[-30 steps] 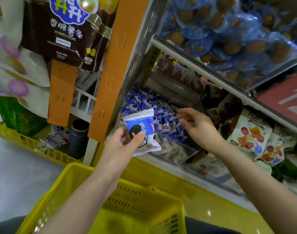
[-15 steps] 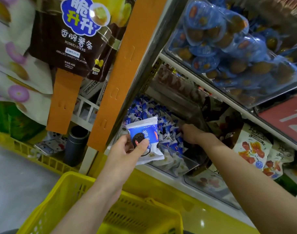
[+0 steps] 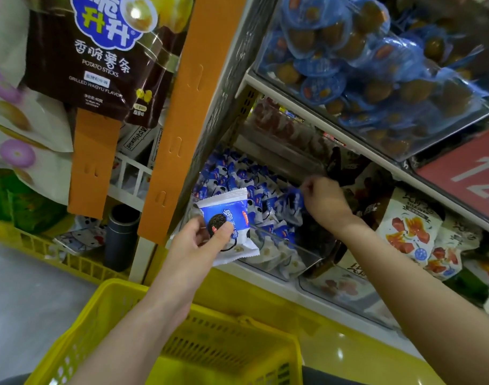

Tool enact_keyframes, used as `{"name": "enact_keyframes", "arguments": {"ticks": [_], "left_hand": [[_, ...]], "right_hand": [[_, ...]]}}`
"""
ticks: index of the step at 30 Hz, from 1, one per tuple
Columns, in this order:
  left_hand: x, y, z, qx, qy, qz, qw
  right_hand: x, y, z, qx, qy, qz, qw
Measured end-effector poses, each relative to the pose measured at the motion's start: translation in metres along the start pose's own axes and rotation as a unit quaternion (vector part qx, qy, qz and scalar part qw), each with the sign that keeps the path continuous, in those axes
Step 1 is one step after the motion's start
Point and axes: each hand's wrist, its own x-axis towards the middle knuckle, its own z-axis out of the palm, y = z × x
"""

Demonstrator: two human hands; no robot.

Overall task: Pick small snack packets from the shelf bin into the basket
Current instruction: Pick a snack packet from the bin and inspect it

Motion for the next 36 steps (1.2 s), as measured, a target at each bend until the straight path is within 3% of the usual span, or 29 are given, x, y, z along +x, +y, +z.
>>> {"name": "enact_keyframes", "arguments": {"ticks": [3,5,8,12,16,22,26,29,32,36], "left_hand": [[-0.001,-0.002,0.002,-0.007,-0.004,-0.002,1.000],[-0.003,-0.003,0.002,-0.009,-0.013,-0.006,1.000],[-0.008,-0.002,0.002,-0.013,-0.030,0.003,0.999],[-0.016,0.001,0.003,-0.010,-0.053,0.010,0.998],[-0.022,-0.004,0.004,0.003,-0.057,0.010,0.998],[-0.023,-0.006,-0.002,0.022,-0.046,-0.039,0.998],[-0.025,-0.003,-0.004,0.095,-0.112,-0.077,0.986],[-0.026,-0.003,0.002,0.108,-0.077,-0.059,0.989],[-0.024,-0.006,0.004,0.106,-0.060,-0.036,0.992],[-0.021,-0.010,0.003,0.084,-0.062,-0.009,0.995]], "right_hand": [[-0.019,-0.002,-0.016,0.128,0.101,-0.034,0.986],[-0.034,-0.007,-0.025,0.224,0.116,-0.037,0.967],[-0.058,-0.016,-0.036,0.349,0.079,-0.054,0.932],[-0.093,-0.032,-0.037,0.435,-0.052,-0.046,0.898],[-0.117,-0.042,-0.023,0.458,-0.136,-0.046,0.877],[-0.130,-0.045,-0.012,0.524,-0.185,0.016,0.831],[-0.134,-0.042,-0.011,0.517,-0.247,0.033,0.819],[-0.135,-0.043,-0.013,0.520,-0.286,0.031,0.804],[-0.137,-0.049,-0.018,0.482,-0.237,-0.052,0.842],[-0.129,-0.053,-0.025,0.486,-0.187,-0.083,0.850]]}}
